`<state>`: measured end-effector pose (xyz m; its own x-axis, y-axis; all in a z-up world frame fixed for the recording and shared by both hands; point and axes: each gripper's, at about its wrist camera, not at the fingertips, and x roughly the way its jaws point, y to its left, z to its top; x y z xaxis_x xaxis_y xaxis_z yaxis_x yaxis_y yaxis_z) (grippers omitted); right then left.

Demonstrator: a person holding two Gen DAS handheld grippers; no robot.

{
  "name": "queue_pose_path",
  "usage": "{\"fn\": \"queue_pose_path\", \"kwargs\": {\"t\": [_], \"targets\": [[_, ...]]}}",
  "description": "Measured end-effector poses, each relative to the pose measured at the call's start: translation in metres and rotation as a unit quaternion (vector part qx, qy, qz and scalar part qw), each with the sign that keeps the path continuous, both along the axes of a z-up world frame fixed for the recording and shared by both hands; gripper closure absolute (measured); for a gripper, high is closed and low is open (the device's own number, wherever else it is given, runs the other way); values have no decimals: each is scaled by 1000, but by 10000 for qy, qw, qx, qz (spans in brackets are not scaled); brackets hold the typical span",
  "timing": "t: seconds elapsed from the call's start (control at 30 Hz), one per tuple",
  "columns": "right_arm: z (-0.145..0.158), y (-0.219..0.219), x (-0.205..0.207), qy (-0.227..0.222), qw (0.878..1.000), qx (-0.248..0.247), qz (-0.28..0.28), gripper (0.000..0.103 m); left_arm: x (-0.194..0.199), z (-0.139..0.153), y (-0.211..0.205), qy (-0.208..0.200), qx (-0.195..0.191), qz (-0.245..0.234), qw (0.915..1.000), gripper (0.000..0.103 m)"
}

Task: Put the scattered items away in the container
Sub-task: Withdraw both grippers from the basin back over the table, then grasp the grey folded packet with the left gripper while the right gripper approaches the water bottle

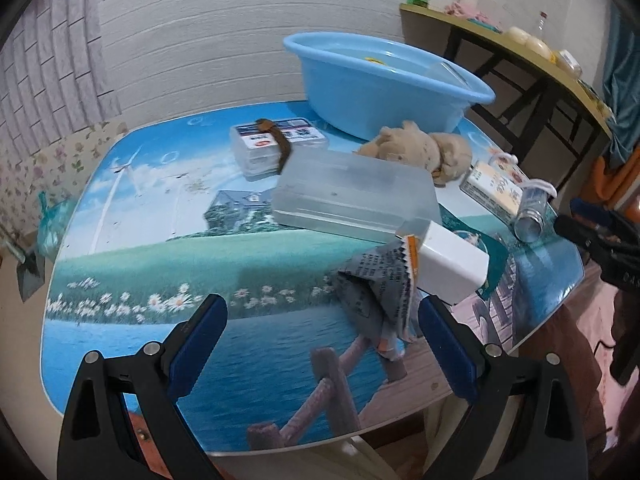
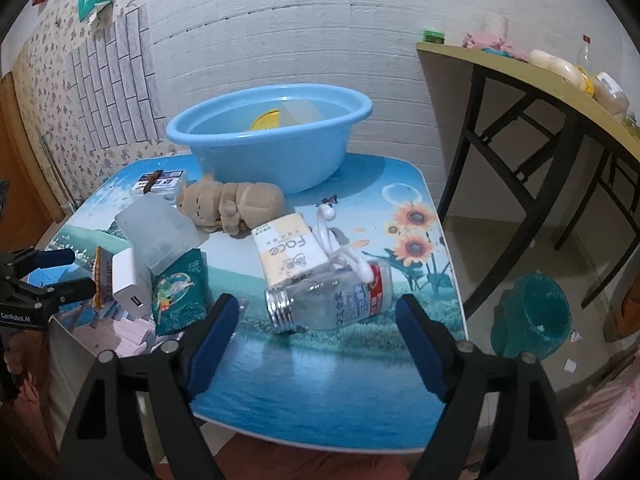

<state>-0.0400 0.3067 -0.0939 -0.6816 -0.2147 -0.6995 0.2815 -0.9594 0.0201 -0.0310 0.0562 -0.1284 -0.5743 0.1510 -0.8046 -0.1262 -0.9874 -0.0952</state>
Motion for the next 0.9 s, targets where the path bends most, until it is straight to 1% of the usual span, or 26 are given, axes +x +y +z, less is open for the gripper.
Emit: {"fn": "queue_pose_path", "kwargs": {"t": [0.03, 0.1, 0.17, 0.23, 0.3, 0.37, 0.43, 0.5, 0.53, 0.57, 0.6, 0.63, 0.67, 0.73, 0.8, 0.9], "targets": [[-1, -1, -3, 33, 10000, 30, 66, 16, 0, 0, 2, 16, -31, -36, 10000, 6], [-3, -2, -7, 42, 9999, 101, 110, 16, -1, -1, 6, 72, -133, -130, 9998, 8], [-6, -4, -13, 31, 9997, 181, 153, 16, -2, -1, 8, 109, -165, -229, 9995, 24], [-10, -6, -18, -45, 9995, 276, 151, 16, -2, -1, 9, 94, -134, -330, 9993, 30], [-13, -7, -20, -61, 9993, 322, 161, 16, -1, 0, 9, 121, -100, -392, 9991, 38], [-16, -7, -24, -38, 9990, 404, 174, 16, 0, 2, 9, 145, -56, -472, 9988, 54], [-18, -7, -26, -41, 9989, 428, 191, 16, 1, 2, 9, 151, -34, -520, 9985, 60], [-18, -5, -28, -107, 9992, 341, 195, 17, 2, 3, 8, 143, 7, -556, 9984, 65], [-18, -4, -28, -135, 9994, 233, 200, 22, 2, 3, 8, 142, 19, -566, 9983, 68], [-17, -3, -28, -138, 9996, 167, 200, 25, 3, 3, 7, 151, 15, -561, 9983, 70], [-16, -2, -27, -143, 9996, 107, 202, 33, 4, 4, 6, 164, 1, -552, 9983, 71], [-16, -2, -25, -156, 9996, 83, 203, 38, 5, 4, 5, 172, -17, -547, 9984, 72], [-15, -2, -24, -170, 9996, 77, 214, 40, 6, 4, 4, 190, -45, -536, 9984, 73], [-15, -3, -21, -199, 9995, 65, 257, 50, 8, 5, 2, 222, -78, -513, 9984, 75], [-14, -5, -19, -224, 9993, 91, 297, 55, 9, 4, -1, 233, -72, -483, 9985, 76], [-14, -9, -12, -269, 9987, 117, 413, 57, 12, 5, -9, 238, -25, -410, 9989, 77]]}}
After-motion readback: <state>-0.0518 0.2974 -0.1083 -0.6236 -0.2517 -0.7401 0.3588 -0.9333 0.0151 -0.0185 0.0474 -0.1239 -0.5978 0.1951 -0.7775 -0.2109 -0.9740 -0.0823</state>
